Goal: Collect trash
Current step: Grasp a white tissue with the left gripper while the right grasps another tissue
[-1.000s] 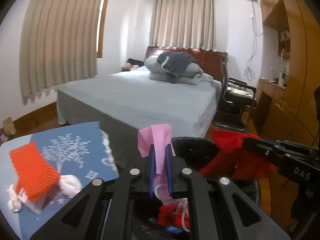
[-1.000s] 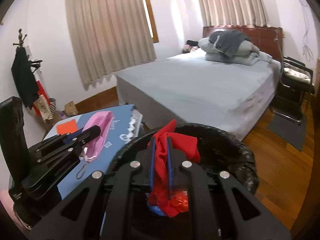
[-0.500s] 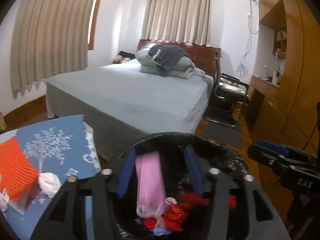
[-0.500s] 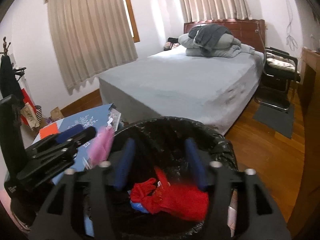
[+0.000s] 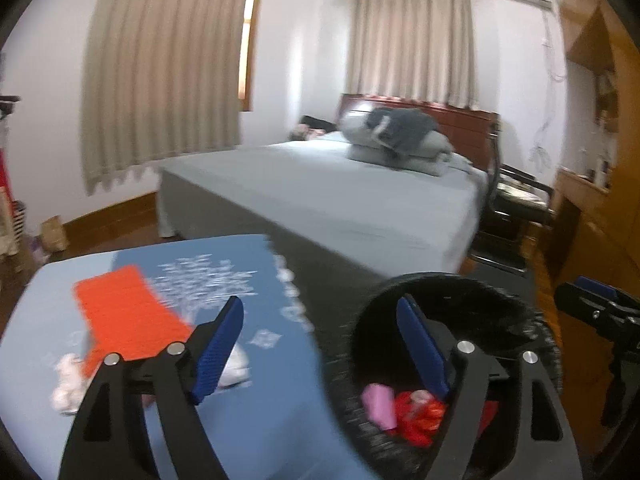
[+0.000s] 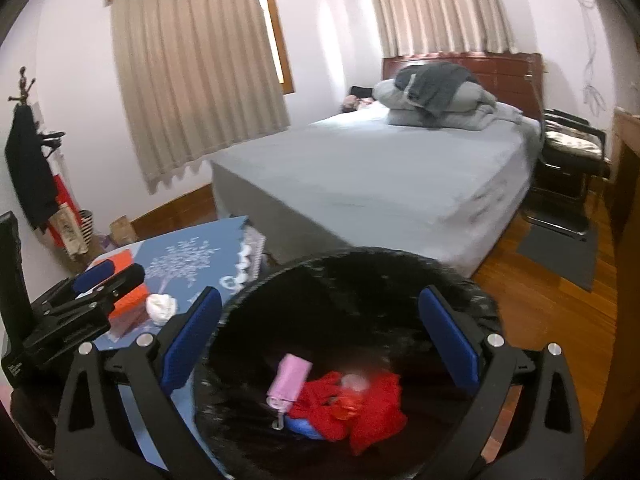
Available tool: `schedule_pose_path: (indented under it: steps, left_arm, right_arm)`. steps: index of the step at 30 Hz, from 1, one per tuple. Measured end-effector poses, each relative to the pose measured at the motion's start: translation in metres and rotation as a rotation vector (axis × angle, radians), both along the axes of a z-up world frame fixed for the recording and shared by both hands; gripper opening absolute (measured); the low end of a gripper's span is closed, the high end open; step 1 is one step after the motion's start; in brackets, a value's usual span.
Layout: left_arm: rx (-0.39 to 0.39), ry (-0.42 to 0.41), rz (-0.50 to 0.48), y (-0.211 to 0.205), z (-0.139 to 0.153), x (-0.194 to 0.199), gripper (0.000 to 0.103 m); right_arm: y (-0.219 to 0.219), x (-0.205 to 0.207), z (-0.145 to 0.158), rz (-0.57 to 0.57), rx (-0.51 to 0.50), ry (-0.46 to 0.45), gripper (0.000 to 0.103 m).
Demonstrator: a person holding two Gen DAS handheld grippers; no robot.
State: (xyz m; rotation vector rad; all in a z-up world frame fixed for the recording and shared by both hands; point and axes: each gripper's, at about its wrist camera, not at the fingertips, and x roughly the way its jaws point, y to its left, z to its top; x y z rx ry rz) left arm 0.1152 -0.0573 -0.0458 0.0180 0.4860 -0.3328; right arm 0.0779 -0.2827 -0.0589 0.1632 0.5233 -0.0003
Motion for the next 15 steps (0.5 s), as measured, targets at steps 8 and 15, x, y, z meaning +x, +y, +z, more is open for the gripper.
schedule_pose_path:
  steps: [8, 15]
  left_arm:
    - [0.062, -0.008, 0.179, 0.073, -0.006, -0.011, 0.081]
    - [0.096, 0.01, 0.31, 0.129, -0.021, -0.015, 0.081]
  right_arm:
    - [0.066, 0.027, -0.003, 0.14, -0.006, 0.001, 0.096]
    - [0.118, 0.049, -0.013, 0.221, -0.019, 0.011, 0.096]
